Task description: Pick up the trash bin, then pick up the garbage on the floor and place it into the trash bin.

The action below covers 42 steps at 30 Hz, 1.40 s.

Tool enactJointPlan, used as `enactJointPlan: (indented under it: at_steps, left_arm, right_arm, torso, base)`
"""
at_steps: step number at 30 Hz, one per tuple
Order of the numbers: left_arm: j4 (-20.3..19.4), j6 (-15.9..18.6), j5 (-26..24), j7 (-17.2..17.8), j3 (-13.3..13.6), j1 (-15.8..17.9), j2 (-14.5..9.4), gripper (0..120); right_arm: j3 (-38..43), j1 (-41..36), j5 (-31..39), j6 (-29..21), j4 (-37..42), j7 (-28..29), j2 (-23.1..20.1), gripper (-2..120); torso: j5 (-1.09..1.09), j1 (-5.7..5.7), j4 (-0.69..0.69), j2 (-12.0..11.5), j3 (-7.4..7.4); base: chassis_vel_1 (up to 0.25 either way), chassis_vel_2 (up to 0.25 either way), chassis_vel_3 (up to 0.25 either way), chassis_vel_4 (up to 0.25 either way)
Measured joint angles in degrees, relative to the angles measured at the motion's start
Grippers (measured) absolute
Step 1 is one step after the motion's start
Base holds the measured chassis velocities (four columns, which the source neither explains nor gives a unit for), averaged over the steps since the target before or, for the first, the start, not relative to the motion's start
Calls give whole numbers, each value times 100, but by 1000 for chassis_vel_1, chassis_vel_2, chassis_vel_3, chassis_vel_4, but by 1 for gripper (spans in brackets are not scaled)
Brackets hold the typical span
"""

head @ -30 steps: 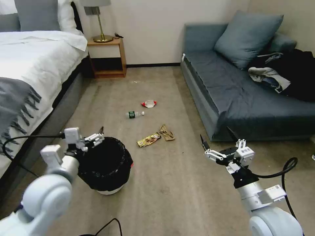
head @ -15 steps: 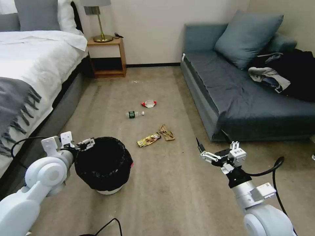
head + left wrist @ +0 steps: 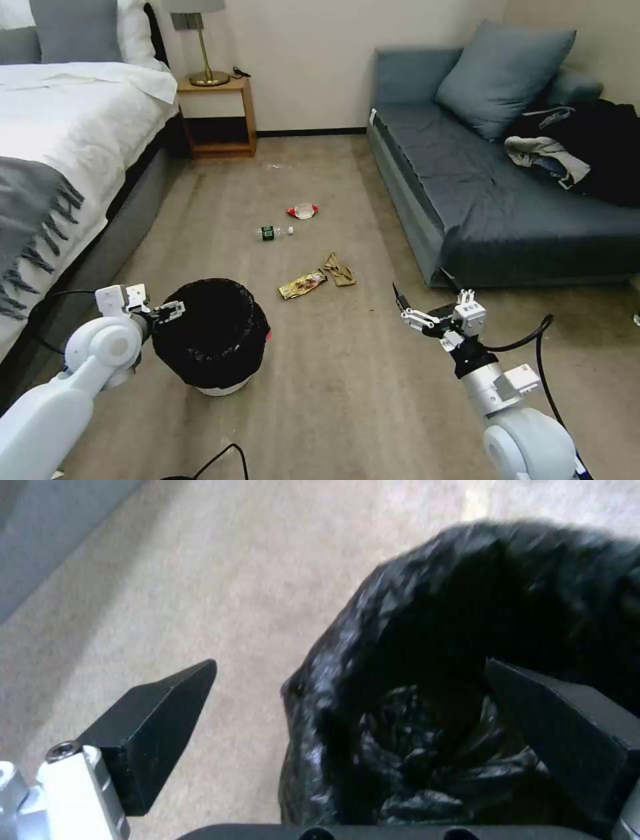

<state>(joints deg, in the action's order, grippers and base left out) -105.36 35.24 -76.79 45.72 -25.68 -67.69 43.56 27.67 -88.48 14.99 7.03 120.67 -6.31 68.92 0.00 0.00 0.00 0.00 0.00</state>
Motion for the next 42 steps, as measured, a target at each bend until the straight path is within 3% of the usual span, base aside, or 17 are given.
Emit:
enactJointPlan:
  at_steps: [8,16,30,38,42]
  left_arm:
    - [195,138,-14,-84,122,87,115,100]
    - [566,192,-289,-60,207,390,190,100]
    - [769,281,-487,-190,217,376,310,98]
    - [806,143,-435,-209,234,356,369,71]
    - [789,70,-339,-211,241,343,384,51]
  right_arm:
    - [-44,51,7,0,-88,2,-4,100]
    - [-36,1,-8,24,-110,-2,14,100]
    - [9,-126,-41,72,-55,-4,41,100]
    - [58,-270,-88,104,-9,-14,56,100]
    - [83,-318,-97,122,25,-16,52,100]
  torso:
    - [0,0,0,0,0]
    - [0,0,0,0,0]
    - [0,0,0,0,0]
    - [0,0,0,0,0]
    - [0,0,0,0,0]
  base:
    - [0,0,0,0]
    - [0,0,0,0]
    - [0,0,0,0]
    - [0,0,0,0]
    - [0,0,0,0]
